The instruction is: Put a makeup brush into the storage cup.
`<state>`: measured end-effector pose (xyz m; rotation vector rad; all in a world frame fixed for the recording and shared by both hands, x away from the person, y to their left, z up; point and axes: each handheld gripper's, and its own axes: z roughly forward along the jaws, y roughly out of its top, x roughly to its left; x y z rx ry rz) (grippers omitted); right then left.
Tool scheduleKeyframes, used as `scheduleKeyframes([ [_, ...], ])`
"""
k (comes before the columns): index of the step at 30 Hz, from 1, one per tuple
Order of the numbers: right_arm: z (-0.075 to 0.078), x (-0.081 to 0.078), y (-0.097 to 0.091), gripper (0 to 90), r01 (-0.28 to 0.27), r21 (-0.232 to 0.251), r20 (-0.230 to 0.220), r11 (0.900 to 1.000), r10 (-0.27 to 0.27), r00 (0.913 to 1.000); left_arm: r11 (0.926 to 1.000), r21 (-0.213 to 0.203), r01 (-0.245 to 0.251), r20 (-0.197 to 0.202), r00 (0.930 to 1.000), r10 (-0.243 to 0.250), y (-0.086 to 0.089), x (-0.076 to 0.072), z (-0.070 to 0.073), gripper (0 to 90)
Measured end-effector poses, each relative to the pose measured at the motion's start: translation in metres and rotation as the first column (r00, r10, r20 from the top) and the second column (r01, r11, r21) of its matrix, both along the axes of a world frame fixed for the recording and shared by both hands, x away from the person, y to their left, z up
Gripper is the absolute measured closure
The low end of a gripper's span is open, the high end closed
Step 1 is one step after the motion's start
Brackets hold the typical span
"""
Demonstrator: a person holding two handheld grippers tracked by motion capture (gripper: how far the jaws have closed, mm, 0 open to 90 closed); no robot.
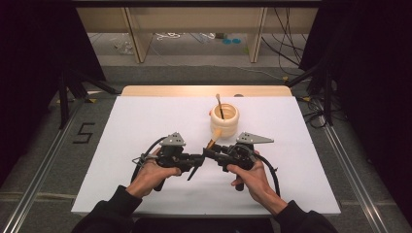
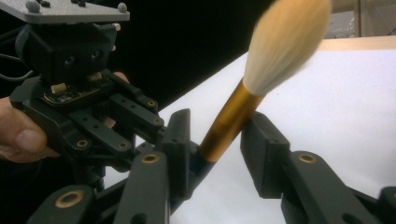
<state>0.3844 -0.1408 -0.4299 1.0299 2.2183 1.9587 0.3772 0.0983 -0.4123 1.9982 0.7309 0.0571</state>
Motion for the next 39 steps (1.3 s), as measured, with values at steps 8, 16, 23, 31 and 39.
scheduleKeyframes([
  [8, 0.0, 0.0, 0.002, 76.5, -0.018, 0.032, -0.02, 0.9993, 0.018, 0.9996, 1.0, 0.004, 0.006, 0.005, 1.0, -0.006, -0.003, -0.001, -0.002, 78.2],
  [16, 0.0, -0.002, 0.003, 78.1, -0.022, 0.03, 0.007, 0.9993, 0.022, 0.9997, 0.9999, -0.001, 0.011, 0.007, 0.9999, -0.011, -0.004, -0.002, -0.002, 77.8],
  [23, 0.002, -0.001, 0.001, 78.1, -0.015, 0.004, 0.026, 0.9999, 0.015, 0.9996, 0.9986, 0.045, 0.026, 0.069, 0.9972, -0.029, -0.006, -0.007, -0.002, 60.9],
  [31, 0.006, 0.0, -0.002, 78.1, 0.002, -0.044, 0.095, 0.999, 0.002, 0.9955, 0.9974, 0.071, -0.013, 0.121, 0.9926, 0.005, -0.001, -0.013, -0.001, 40.5],
  [39, 0.01, 0.004, -0.009, 78.1, 0.027, -0.094, 0.126, 0.9952, -0.015, 0.9919, 0.9944, 0.08, -0.069, 0.134, 0.9893, 0.058, 0.013, -0.02, -0.009, 29.5],
])
